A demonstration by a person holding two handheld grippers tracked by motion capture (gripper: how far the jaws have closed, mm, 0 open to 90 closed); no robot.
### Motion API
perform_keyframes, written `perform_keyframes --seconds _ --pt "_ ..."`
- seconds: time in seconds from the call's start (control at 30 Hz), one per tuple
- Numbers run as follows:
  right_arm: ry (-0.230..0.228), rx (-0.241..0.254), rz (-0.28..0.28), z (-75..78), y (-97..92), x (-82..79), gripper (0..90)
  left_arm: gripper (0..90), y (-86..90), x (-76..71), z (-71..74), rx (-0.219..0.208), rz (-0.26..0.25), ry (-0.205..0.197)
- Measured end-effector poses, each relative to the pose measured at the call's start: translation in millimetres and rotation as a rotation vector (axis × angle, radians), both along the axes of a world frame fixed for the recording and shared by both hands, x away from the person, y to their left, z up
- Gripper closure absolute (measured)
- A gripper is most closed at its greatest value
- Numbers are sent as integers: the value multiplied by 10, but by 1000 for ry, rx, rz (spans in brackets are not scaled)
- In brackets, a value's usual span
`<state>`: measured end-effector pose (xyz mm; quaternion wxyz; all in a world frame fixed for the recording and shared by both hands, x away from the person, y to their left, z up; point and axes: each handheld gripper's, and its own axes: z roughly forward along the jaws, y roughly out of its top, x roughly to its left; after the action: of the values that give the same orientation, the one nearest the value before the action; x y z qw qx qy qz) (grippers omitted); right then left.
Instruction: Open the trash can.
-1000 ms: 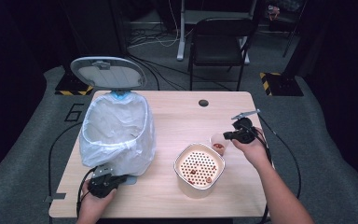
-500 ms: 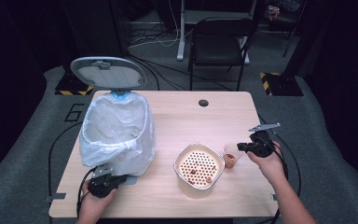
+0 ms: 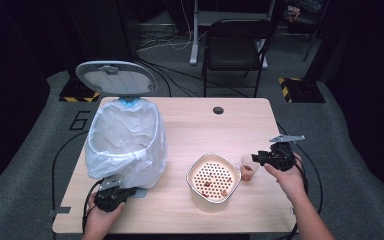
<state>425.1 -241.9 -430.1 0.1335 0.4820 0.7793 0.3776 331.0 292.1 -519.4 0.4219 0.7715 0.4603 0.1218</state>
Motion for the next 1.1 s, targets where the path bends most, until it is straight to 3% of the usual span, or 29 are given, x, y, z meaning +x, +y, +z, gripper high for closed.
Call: perform_keyframes --seconds 0.23,0.43,0.57,0.8,1.1 --pt "-55 -8 -8 72 -3 -98 413 900 1 1 0 0 -1 0" --pt "-116 -5 4 85 -15 -316 303 900 0 1 0 1 0 0" --pt "-125 4 4 49 -24 -434 192 900 0 0 1 1 1 1" --pt "-135 0 -12 -146 -4 -516 141 900 -2 0 1 0 2 1" --pt "-130 39 4 -386 105 -439 134 900 0 0 0 -2 2 1"
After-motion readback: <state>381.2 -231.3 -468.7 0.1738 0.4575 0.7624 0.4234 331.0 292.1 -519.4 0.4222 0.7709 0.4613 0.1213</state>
